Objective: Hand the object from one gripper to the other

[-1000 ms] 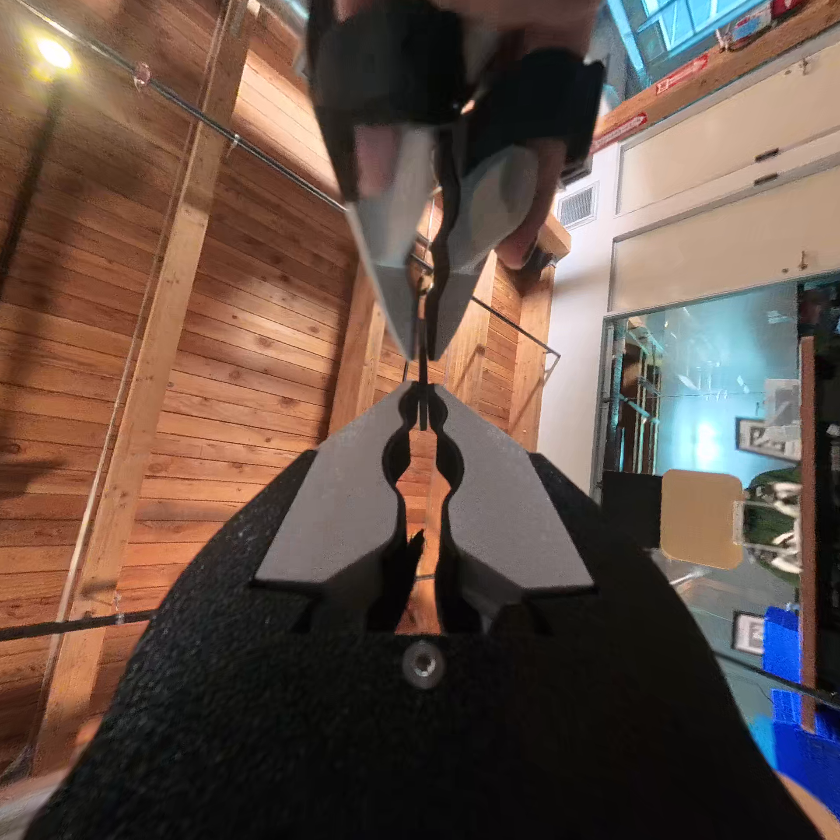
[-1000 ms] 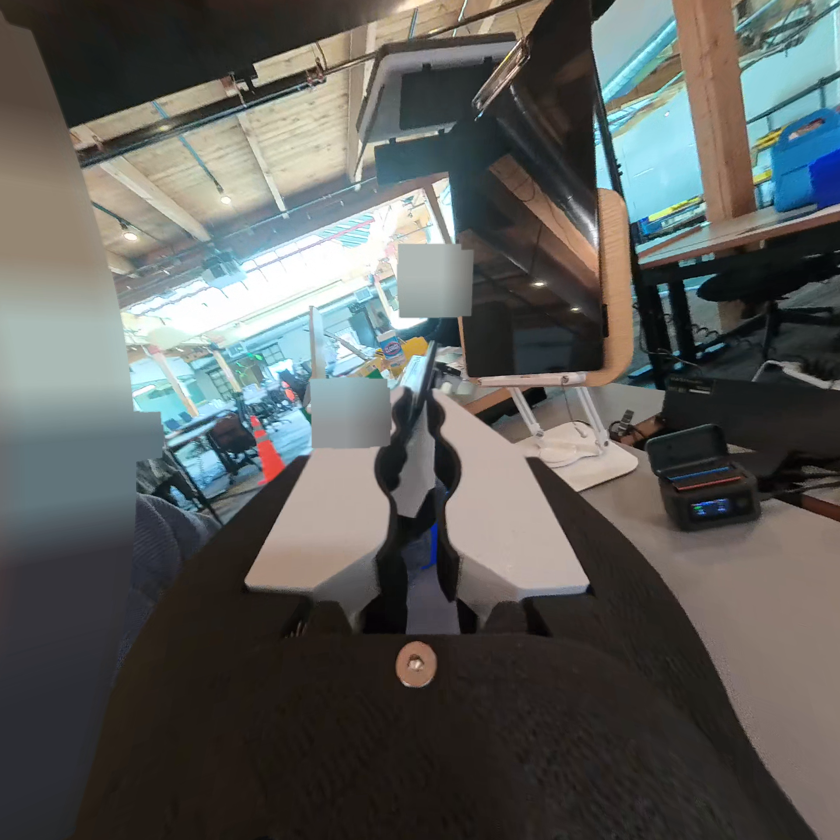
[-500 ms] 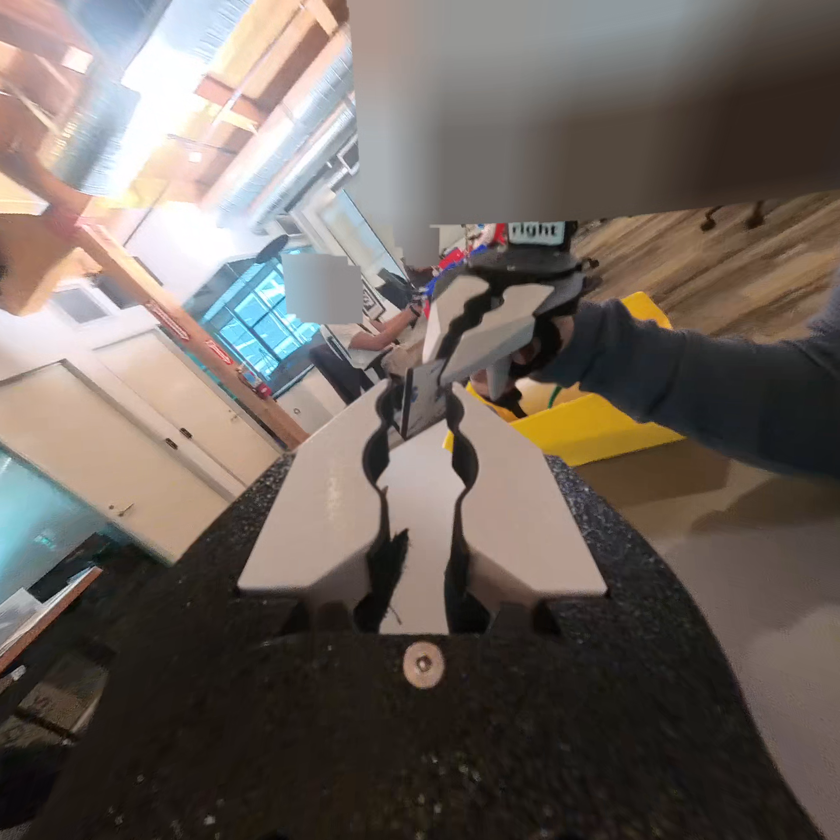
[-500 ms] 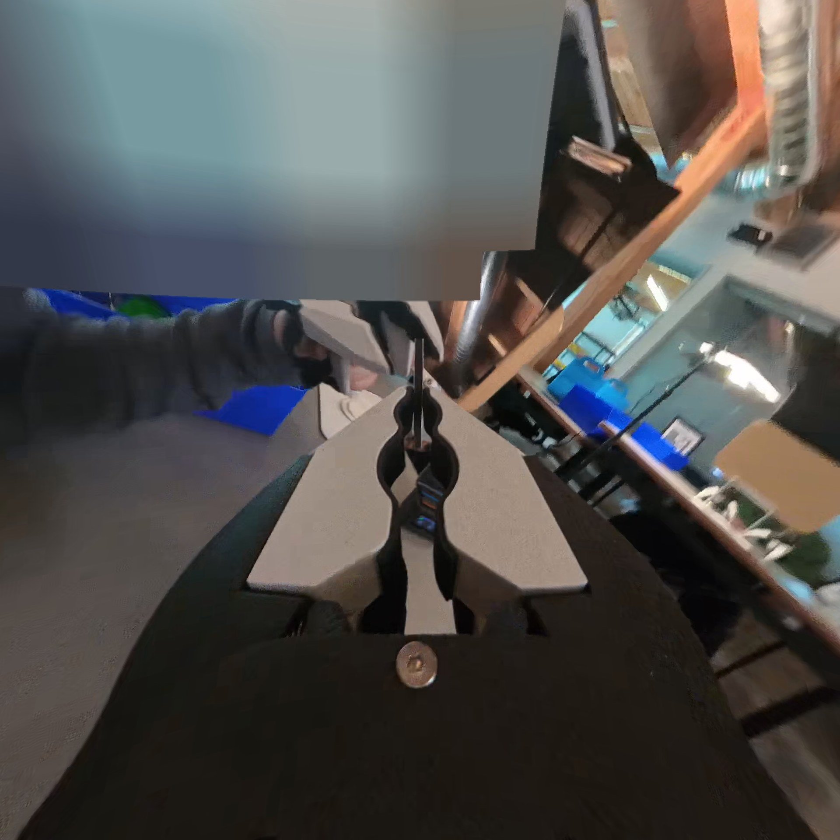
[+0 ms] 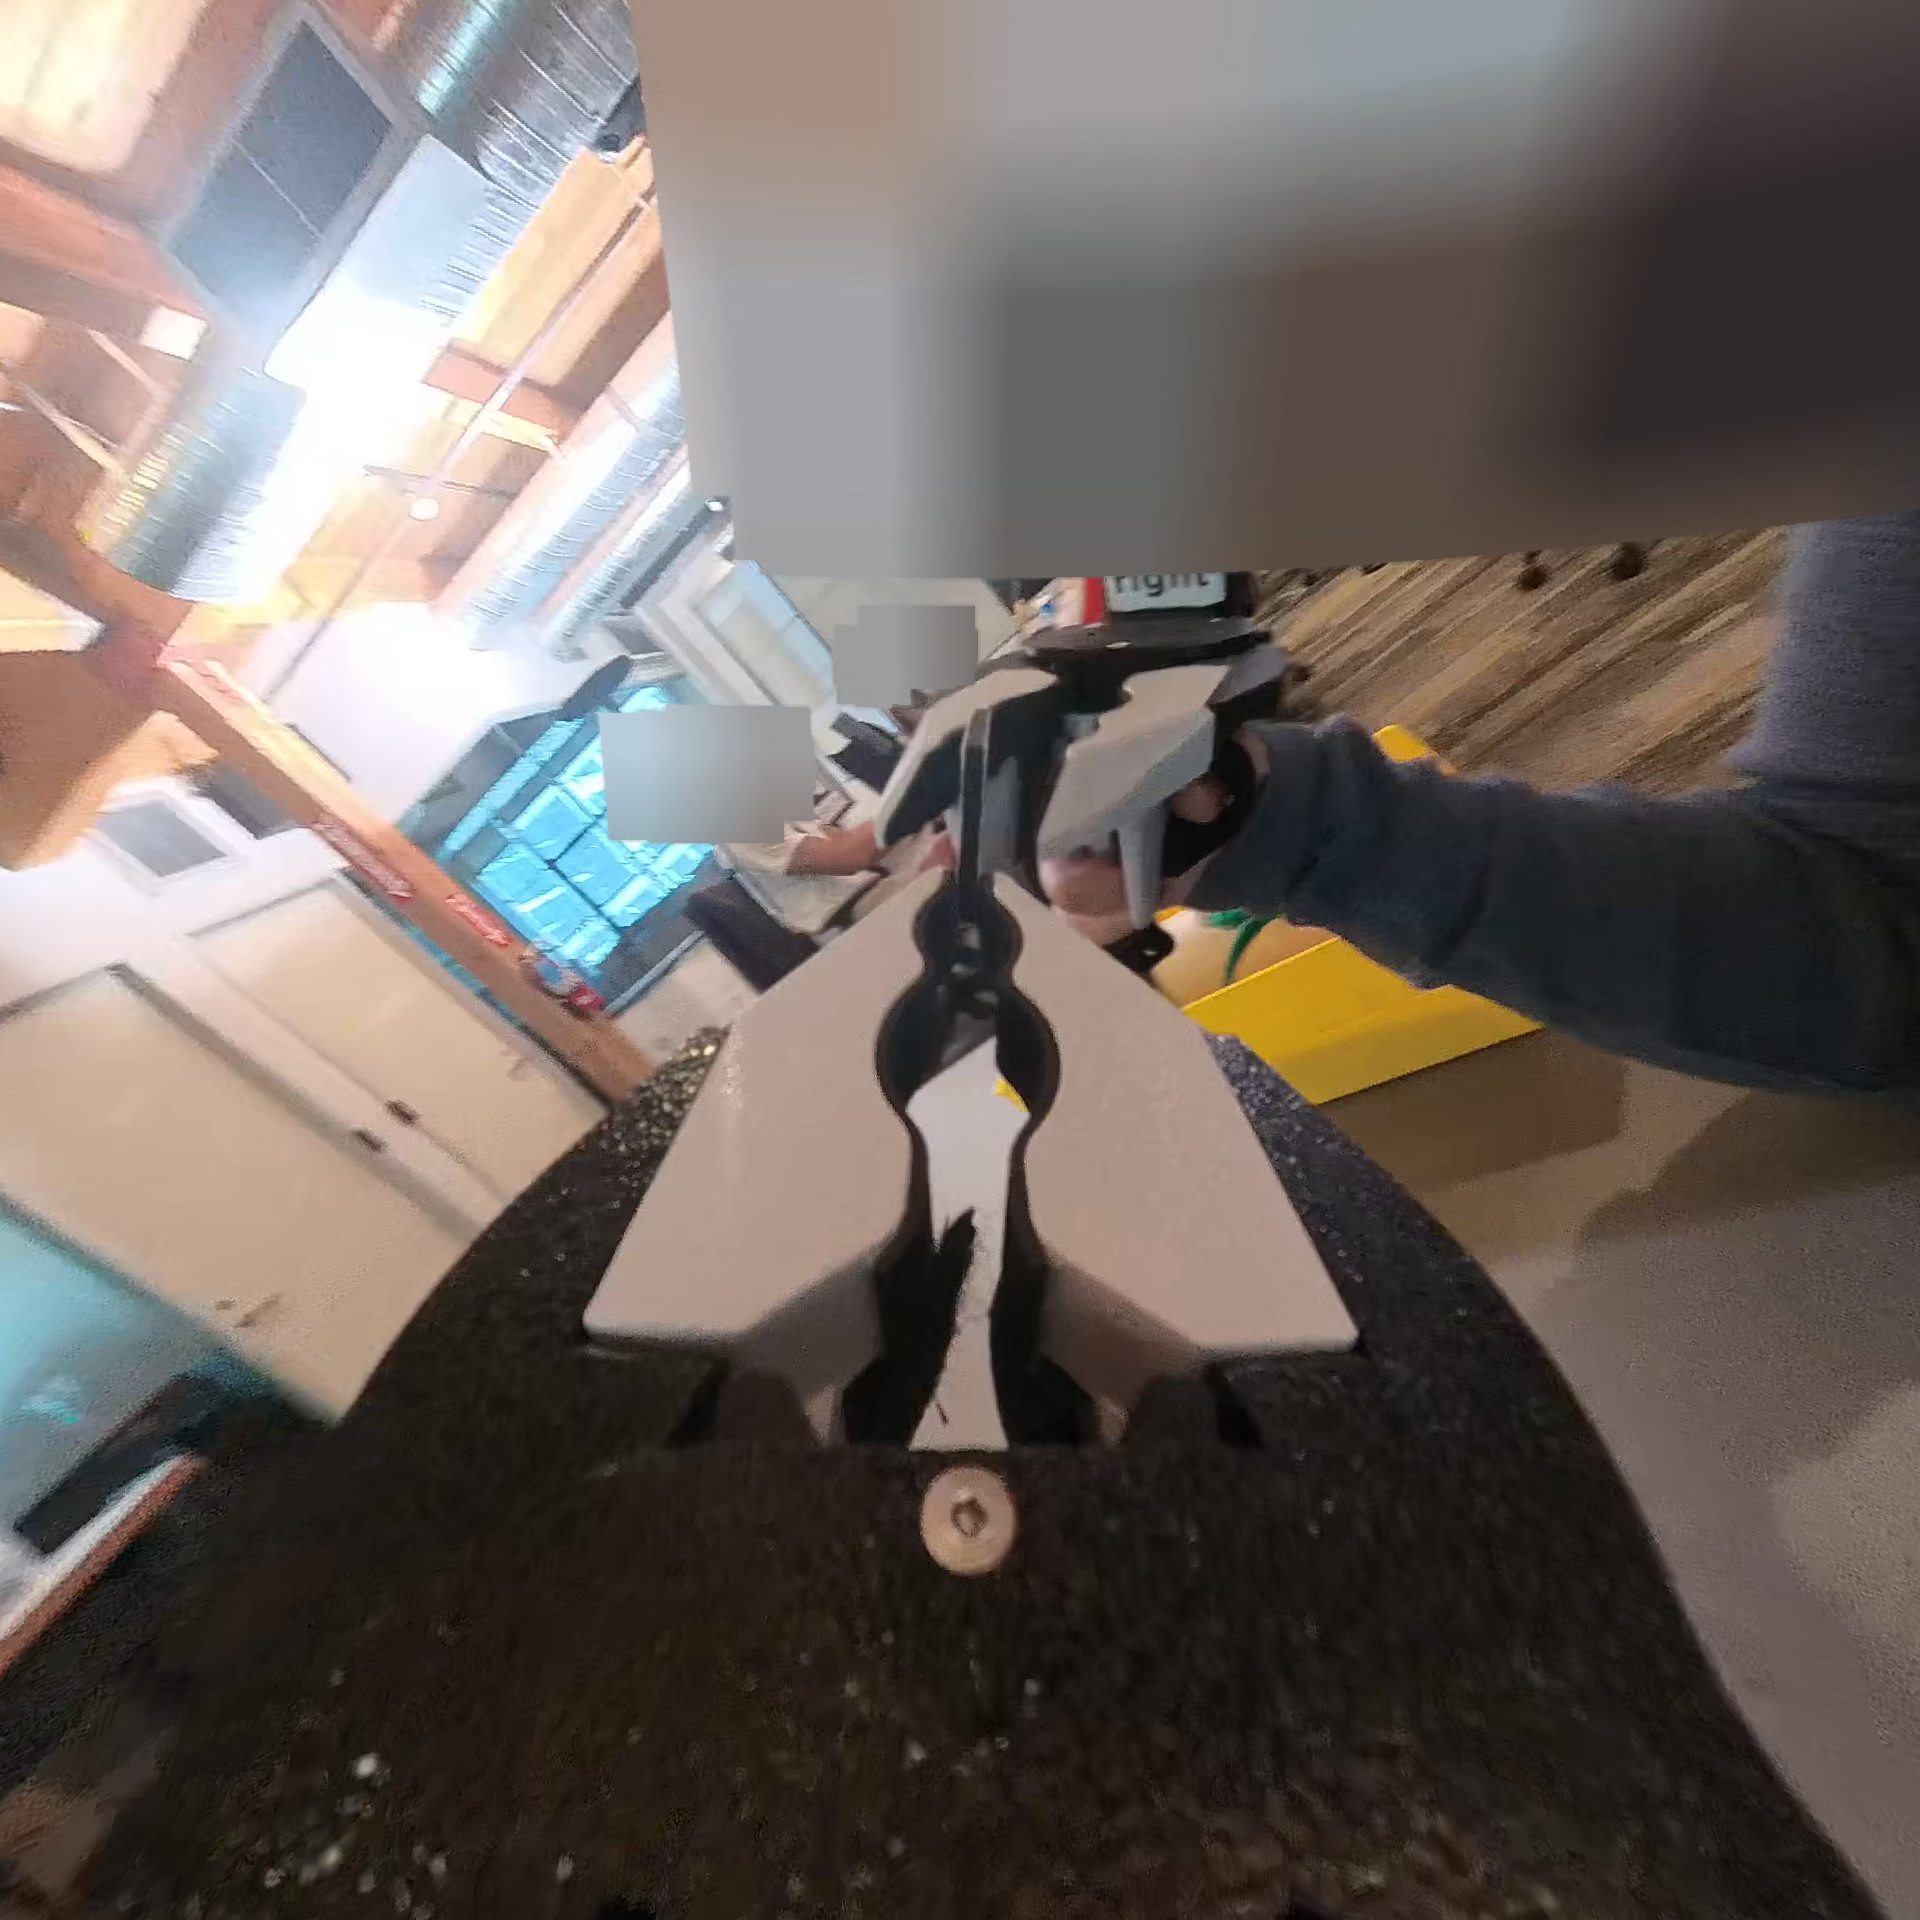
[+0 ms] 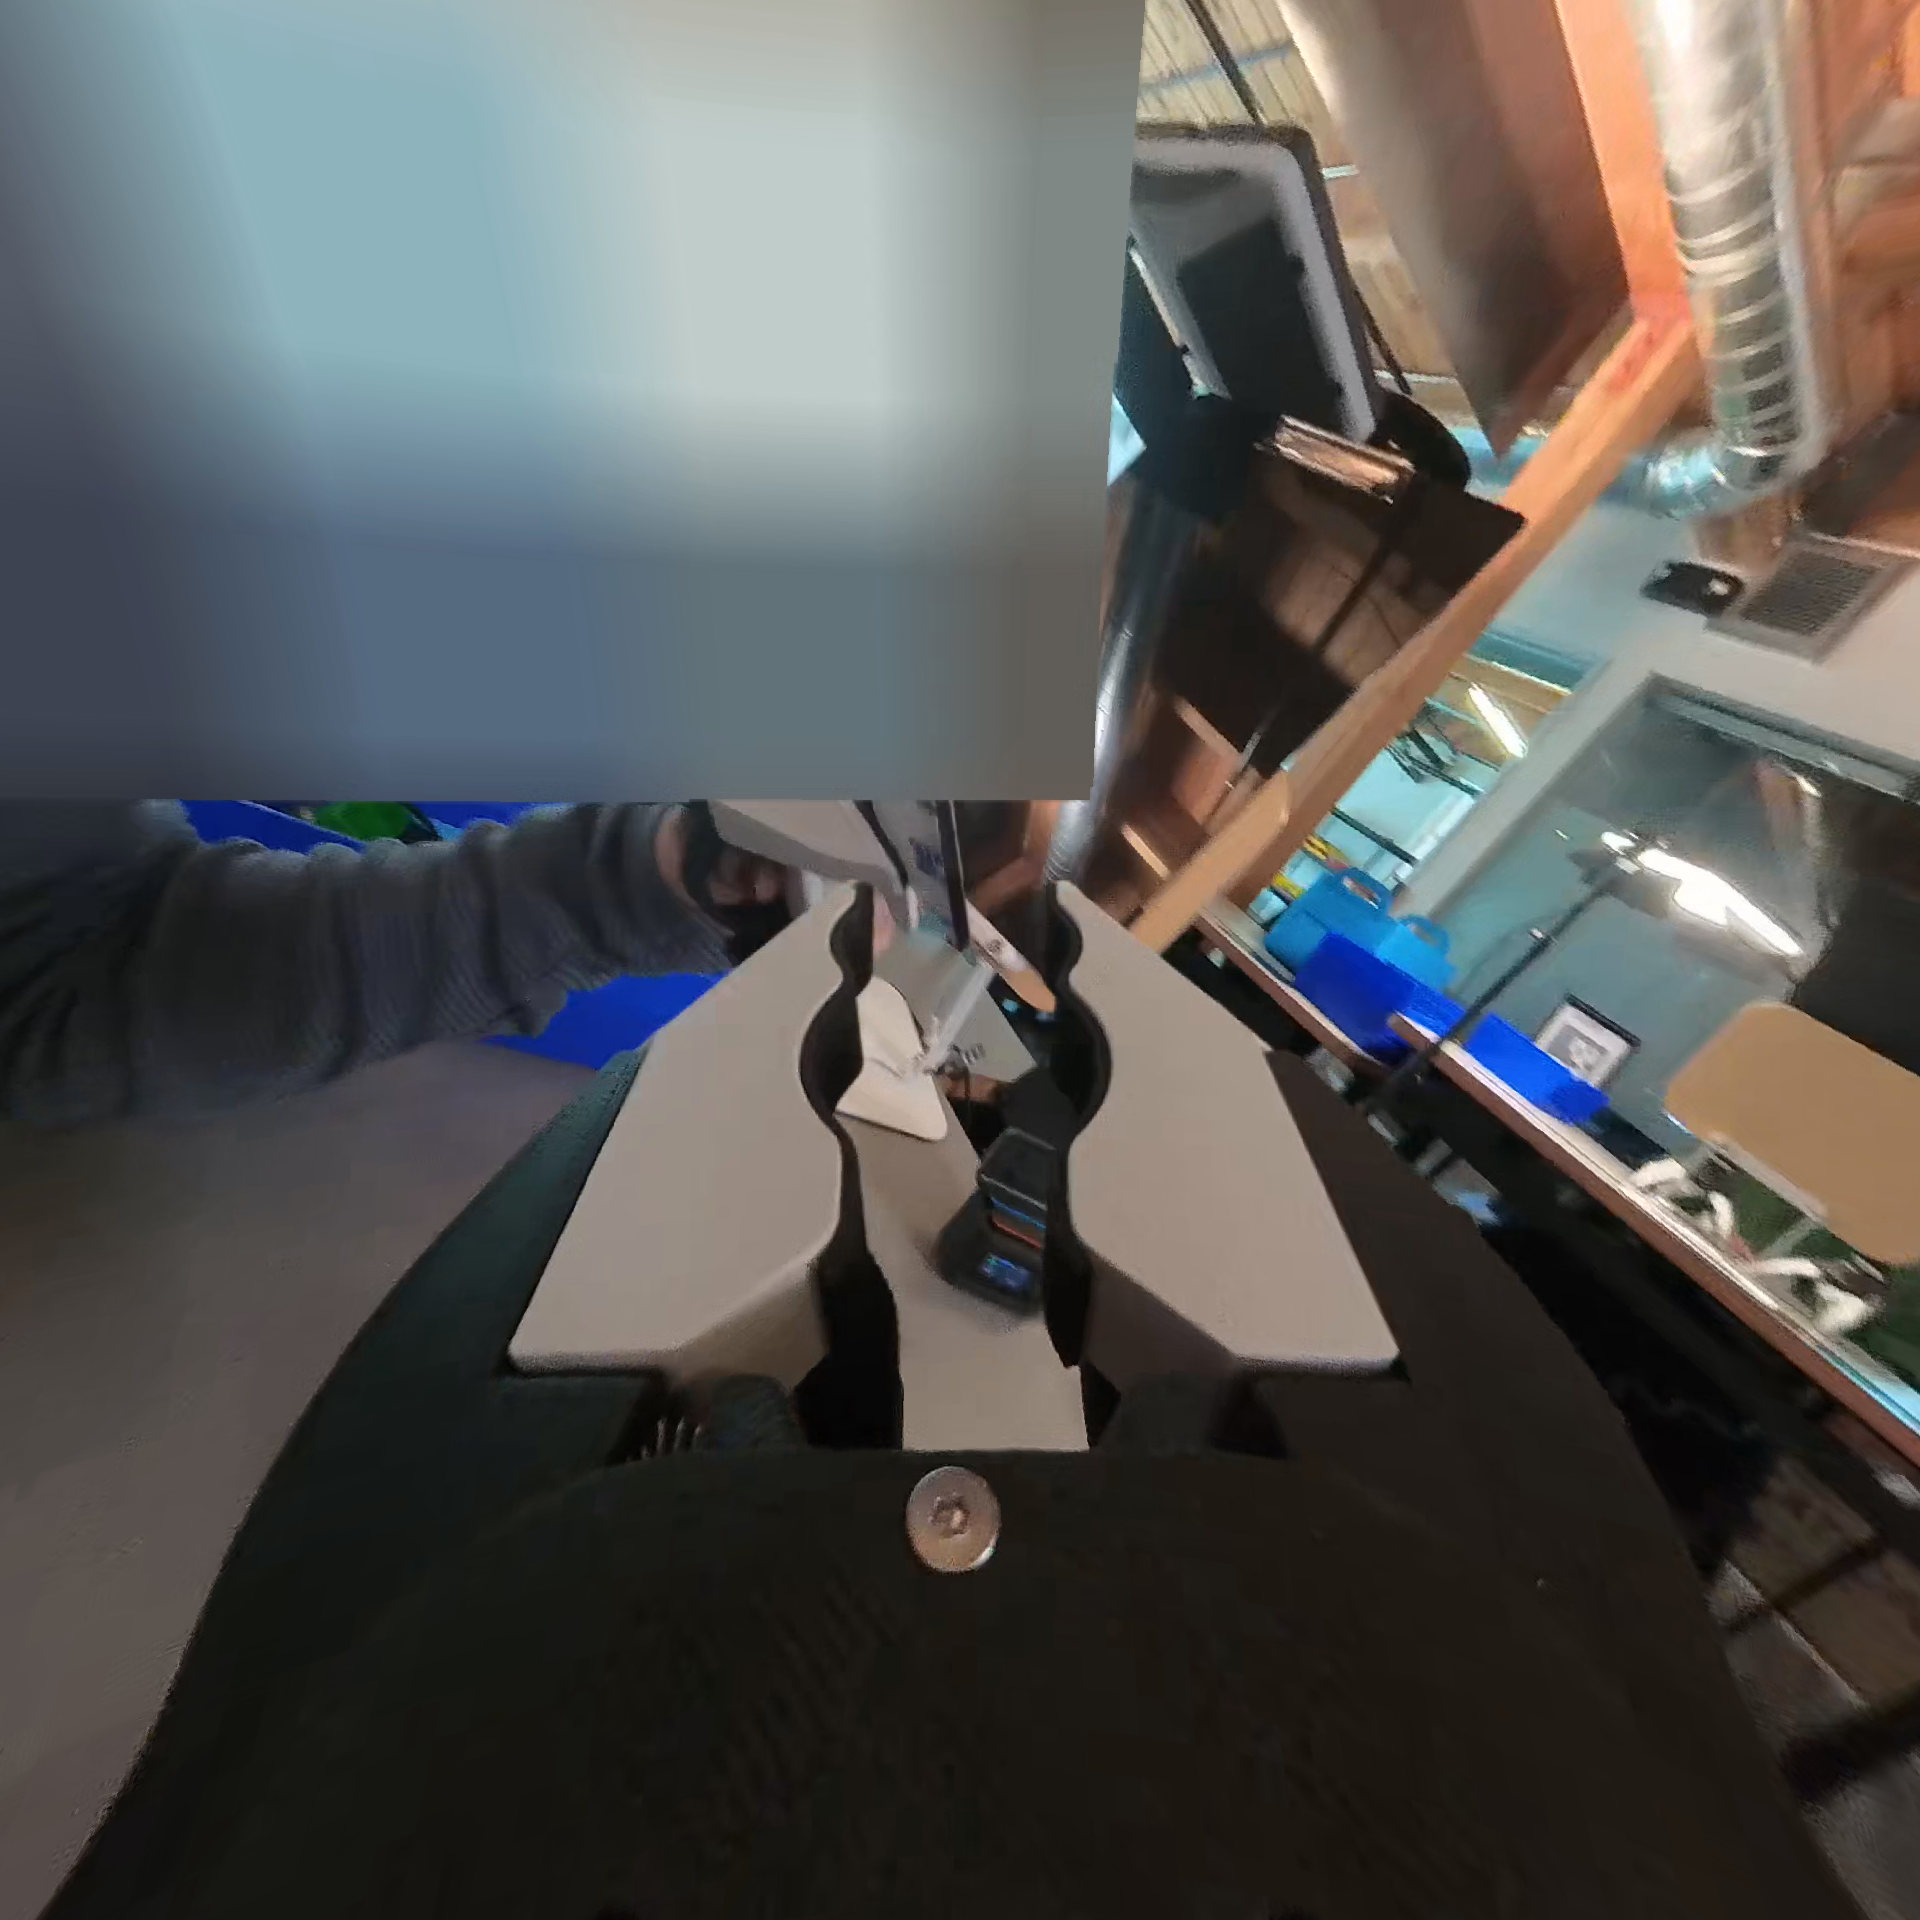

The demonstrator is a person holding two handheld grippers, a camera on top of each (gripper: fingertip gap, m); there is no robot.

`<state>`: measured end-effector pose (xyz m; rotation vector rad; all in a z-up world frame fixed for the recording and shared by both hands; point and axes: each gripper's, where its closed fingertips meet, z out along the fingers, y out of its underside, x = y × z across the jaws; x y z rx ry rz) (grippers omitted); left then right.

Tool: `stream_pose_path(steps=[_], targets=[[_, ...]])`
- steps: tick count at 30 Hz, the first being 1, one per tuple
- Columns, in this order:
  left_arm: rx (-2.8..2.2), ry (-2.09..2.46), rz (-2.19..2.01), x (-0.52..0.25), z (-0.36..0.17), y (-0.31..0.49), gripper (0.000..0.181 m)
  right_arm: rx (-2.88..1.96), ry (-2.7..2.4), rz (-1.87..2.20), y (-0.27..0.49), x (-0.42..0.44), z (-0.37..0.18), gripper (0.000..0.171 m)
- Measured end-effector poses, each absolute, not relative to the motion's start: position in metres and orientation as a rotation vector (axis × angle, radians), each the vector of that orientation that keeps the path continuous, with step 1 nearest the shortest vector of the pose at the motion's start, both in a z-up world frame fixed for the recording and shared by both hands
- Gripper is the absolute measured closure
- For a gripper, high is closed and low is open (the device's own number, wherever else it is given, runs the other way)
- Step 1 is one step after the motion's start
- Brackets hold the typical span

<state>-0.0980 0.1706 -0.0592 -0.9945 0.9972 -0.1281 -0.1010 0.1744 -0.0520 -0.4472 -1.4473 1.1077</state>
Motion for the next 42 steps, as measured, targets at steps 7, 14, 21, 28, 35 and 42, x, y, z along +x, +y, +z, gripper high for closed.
stream_pose_path(steps=[7, 14, 21, 28, 35, 42], targets=[[-1.104, 0.905, -0.32, -0.102, -0.057, 0.175, 0.177, -0.363, -1.453, 1.01, 0.166, -0.1, -0.049, 0.17], [-1.265, 0.391, -0.938, -0.132, -0.032, 0.198, 0.127, -0.203, -1.07, 0.103, 0.208, -0.11, -0.017, 0.17], [-1.122, 0.202, -1.078, -0.141, -0.016, 0.205, 0.133, 0.006, -0.921, -0.322, 0.196, -0.128, -0.017, 0.17], [-1.084, 0.207, -0.829, -0.149, -0.009, 0.199, 0.179, 0.017, -0.917, -0.303, 0.194, -0.145, -0.026, 0.164], [-1.069, 0.527, -0.437, -0.146, -0.015, 0.185, 0.18, -0.432, -1.195, 0.825, 0.189, -0.149, -0.035, 0.139], [-1.07, 0.911, -0.197, -0.113, -0.049, 0.173, 0.18, -0.618, -1.47, 1.353, 0.174, -0.138, -0.061, 0.146]])
